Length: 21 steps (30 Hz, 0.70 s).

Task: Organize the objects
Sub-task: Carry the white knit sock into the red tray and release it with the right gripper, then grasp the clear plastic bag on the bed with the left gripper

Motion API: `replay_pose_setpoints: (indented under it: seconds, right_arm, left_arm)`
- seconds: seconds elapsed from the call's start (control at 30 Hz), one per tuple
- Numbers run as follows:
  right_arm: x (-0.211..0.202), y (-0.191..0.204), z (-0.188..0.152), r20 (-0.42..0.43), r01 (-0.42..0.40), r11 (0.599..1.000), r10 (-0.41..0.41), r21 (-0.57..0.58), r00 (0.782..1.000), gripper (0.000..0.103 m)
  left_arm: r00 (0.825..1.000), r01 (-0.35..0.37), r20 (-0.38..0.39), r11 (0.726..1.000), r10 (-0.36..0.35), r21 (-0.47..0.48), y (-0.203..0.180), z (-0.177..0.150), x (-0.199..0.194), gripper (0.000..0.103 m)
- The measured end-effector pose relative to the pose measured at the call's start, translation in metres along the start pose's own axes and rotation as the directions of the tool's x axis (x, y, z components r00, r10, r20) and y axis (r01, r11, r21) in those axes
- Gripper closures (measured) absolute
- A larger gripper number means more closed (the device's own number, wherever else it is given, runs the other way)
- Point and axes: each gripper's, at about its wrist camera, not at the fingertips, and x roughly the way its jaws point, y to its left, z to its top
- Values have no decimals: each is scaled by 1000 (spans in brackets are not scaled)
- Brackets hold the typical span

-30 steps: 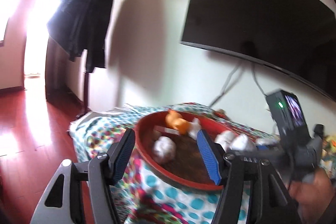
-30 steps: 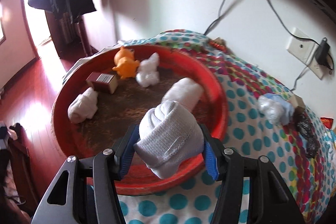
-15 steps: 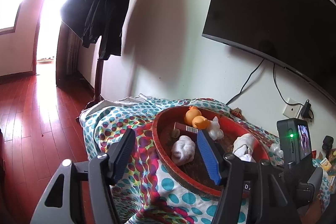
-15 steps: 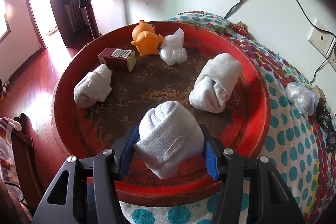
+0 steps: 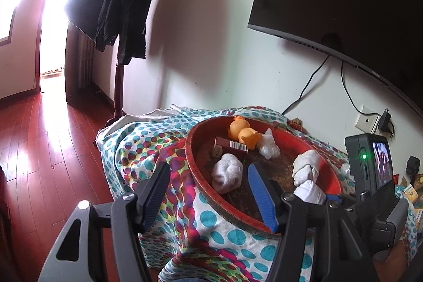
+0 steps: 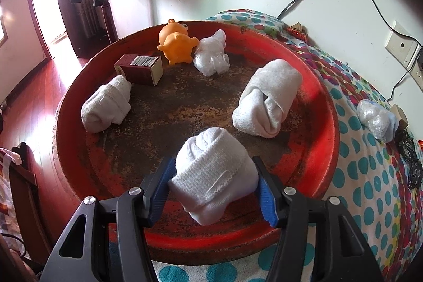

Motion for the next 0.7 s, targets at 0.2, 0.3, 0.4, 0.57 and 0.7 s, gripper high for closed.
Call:
replay_pose_setpoints:
  seconds: [0.2, 0.3, 0.4, 0.57, 0.7]
  right_arm:
    - [-1, -2, 0, 2, 1, 1000, -1, 3, 1000, 45]
    - [-10, -3, 2, 36, 11, 1000, -11, 8, 999, 34]
    - [-29, -7, 7, 106, 22, 1000, -24, 12, 994, 27]
    - [-74, -44, 10, 245, 126, 989, -142, 81, 959, 3]
    - [-88, -119, -10, 218, 223, 949, -271, 222, 938, 2]
  left_arm:
    - [1000, 3, -12, 1000, -2, 8, -1, -1, 2, 40]
    - [1000, 4, -27, 1000, -3, 10, -1, -2, 4, 40]
    - [999, 8, -34, 1000, -7, 13, -2, -3, 5, 40]
    - [999, 22, -38, 1000, -21, 22, -4, -4, 5, 40]
    - [993, 100, -73, 994, -96, 48, -12, -8, 6, 40]
